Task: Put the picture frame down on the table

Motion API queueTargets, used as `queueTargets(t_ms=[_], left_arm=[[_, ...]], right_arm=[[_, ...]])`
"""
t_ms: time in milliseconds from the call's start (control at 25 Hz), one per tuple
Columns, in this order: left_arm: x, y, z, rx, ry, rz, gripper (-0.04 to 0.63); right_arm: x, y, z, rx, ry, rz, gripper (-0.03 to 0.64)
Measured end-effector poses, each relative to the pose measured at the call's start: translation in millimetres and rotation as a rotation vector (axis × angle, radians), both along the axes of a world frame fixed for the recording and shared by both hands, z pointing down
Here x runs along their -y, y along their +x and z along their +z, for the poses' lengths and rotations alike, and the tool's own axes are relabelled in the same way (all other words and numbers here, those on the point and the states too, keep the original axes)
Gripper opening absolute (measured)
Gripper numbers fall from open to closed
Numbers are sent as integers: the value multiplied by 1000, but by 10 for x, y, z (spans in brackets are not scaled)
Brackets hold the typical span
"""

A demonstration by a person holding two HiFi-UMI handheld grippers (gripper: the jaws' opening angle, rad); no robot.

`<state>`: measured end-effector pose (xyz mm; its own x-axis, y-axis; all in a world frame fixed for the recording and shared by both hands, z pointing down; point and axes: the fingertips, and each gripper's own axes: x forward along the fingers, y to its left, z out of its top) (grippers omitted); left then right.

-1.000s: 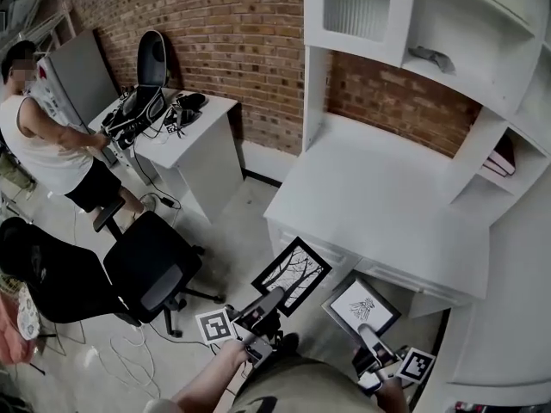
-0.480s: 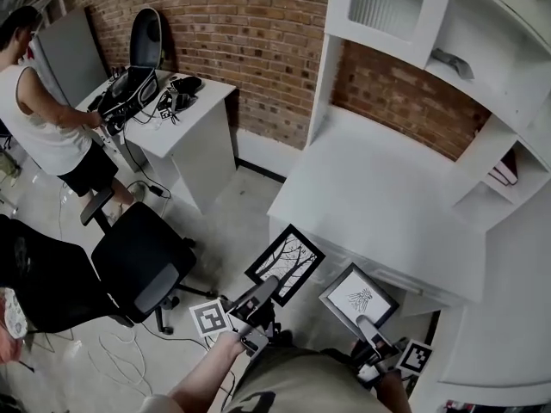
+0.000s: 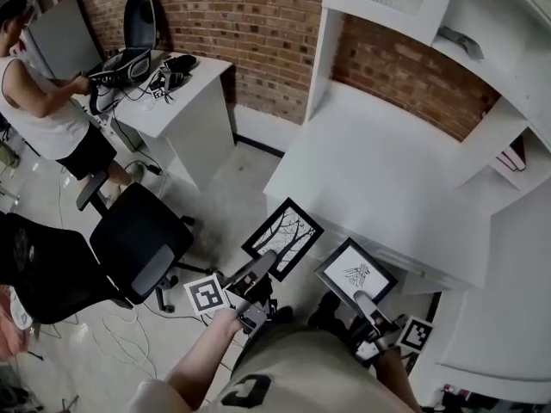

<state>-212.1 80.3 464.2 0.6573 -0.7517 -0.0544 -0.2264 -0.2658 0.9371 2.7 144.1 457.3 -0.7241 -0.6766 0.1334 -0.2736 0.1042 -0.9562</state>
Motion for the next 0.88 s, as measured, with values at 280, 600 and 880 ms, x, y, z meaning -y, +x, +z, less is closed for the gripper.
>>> queueTargets(t_ms=[280,600,880], left_arm=[[307,201,-204,-60,-11,-30,41],[710,763,-209,-56,-29,-13,41],[951,1398,-252,-15,-42,17,41]], right_arm=[[316,212,-50,66,-6,3,17],[644,712,50,108,1,22,17],[948,1225,63,173,5,38,17]])
